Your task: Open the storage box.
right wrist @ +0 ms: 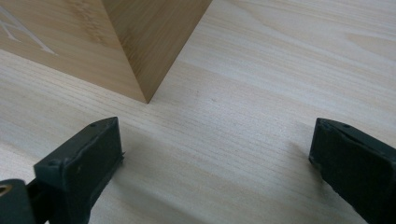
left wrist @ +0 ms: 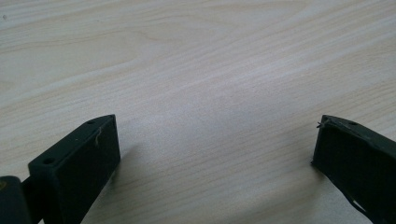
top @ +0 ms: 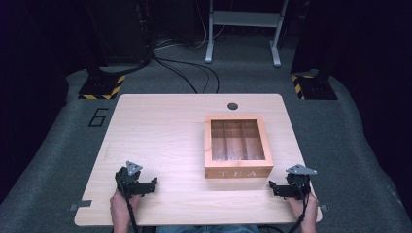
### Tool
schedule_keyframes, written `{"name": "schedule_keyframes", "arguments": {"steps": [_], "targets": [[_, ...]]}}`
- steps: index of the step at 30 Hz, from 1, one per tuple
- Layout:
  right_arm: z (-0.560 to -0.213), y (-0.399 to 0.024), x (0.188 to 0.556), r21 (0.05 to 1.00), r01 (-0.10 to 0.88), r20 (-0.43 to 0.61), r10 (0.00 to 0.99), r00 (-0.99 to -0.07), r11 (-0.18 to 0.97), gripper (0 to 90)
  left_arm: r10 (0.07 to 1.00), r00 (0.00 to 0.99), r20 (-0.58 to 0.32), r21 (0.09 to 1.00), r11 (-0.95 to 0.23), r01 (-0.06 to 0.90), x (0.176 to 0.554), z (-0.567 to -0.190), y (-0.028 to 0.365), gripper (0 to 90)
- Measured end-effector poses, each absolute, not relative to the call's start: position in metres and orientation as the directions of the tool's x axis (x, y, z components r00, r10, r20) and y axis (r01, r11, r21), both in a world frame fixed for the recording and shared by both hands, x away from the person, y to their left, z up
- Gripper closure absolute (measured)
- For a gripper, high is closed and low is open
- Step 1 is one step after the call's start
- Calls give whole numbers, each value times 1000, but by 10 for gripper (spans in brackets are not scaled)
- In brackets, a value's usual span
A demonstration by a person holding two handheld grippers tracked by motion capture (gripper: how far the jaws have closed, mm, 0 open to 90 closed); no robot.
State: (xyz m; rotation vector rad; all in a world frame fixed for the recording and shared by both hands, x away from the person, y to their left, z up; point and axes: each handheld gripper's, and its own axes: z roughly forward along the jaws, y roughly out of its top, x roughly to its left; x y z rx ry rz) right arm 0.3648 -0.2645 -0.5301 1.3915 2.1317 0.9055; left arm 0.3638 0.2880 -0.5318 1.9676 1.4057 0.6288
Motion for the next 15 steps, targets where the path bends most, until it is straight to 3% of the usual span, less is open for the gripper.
{"name": "schedule_keyframes", "arguments": {"steps": [15], "targets": [[-530,-264,364,721,635,-4,918,-397,278,24,947,320,24,724,-237,647,364,-532,288,4]]}}
